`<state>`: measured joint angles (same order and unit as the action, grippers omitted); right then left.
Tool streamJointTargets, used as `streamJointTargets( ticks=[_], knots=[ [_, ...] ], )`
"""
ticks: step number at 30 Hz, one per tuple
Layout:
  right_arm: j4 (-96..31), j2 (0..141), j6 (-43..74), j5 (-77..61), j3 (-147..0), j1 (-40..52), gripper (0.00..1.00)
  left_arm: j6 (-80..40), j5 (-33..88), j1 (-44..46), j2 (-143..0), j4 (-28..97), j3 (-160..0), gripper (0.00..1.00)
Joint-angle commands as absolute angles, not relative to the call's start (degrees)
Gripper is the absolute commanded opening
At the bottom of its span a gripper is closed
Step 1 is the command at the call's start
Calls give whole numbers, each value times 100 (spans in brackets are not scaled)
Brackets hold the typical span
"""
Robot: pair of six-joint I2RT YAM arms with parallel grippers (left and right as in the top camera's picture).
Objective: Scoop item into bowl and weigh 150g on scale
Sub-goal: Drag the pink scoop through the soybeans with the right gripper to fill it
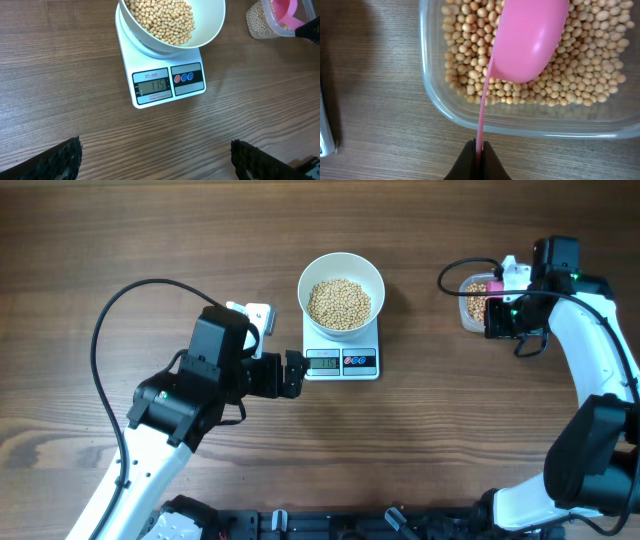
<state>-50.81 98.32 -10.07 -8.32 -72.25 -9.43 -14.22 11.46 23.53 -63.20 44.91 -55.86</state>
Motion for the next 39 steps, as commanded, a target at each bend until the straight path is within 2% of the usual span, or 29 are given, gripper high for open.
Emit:
streamJointTargets(
  ticks=[1, 9, 21, 34, 39],
  knots=[
    [-5142, 9918, -1205, -1258, -7142, -899, 4, -1372, 1212, 2379, -6300, 4477, -5603, 100],
    [-4978, 9918, -1350, -1317, -6794, -972, 4, -1372, 1212, 2379, -6300, 4477, -5603, 100],
    [-4869, 9915, -1177, -2145, -6753, -1356, 4, -1372, 1212, 2379, -6300, 4477, -5603, 100],
    [-4840, 9918, -1184, -3498, -6748, -2145, 4, -1372, 1212, 2379, -6300, 4477, -5603, 100],
    [-4849, 9918, -1181, -3597, -6694, -2333, 4, -1372, 1212, 2379, -6300, 4477, -5603, 100]
  ],
)
